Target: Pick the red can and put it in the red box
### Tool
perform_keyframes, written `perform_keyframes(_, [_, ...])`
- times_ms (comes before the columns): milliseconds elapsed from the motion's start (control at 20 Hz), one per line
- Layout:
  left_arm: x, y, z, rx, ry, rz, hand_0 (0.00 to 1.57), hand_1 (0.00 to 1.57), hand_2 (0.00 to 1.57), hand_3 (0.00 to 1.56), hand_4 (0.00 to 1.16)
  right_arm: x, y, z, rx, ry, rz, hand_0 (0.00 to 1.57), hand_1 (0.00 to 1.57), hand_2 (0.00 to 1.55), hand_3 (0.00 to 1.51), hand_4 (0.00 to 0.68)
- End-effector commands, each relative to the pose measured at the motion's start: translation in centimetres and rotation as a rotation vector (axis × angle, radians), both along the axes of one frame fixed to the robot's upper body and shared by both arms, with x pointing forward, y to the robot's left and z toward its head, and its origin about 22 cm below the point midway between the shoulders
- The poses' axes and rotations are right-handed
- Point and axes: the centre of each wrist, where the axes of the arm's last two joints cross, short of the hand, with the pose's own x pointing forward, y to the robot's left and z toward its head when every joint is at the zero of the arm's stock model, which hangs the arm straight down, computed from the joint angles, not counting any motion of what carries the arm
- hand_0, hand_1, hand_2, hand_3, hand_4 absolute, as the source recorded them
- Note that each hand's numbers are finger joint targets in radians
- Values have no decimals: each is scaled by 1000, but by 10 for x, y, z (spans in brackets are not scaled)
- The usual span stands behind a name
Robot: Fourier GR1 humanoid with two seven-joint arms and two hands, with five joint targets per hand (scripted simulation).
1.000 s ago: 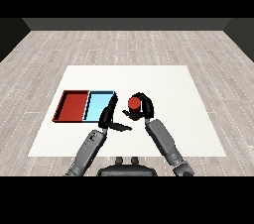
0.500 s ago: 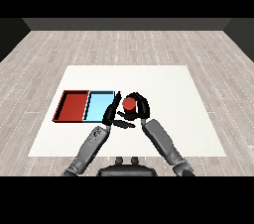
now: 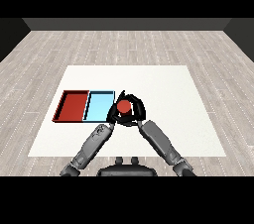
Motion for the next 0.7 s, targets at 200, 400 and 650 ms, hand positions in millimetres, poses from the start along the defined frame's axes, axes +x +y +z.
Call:
perform_keyframes(200, [12,-7,-7,8,15,-21,0,0,0,0,0,-8,24,17,21,-3,14,1460,1460,1446,1395,578])
perform_keyframes(400, [4,-18,2,40,22,58,0,0,0,0,236,-7,23,12,43,-2,32,1471,1471,1457,1405,511])
perform_keyframes(650, [-13,-27,-9,62,7,66,1295,1295,1321,1249,856,-14,21,9,42,-27,65,1513,1513,1460,1404,528])
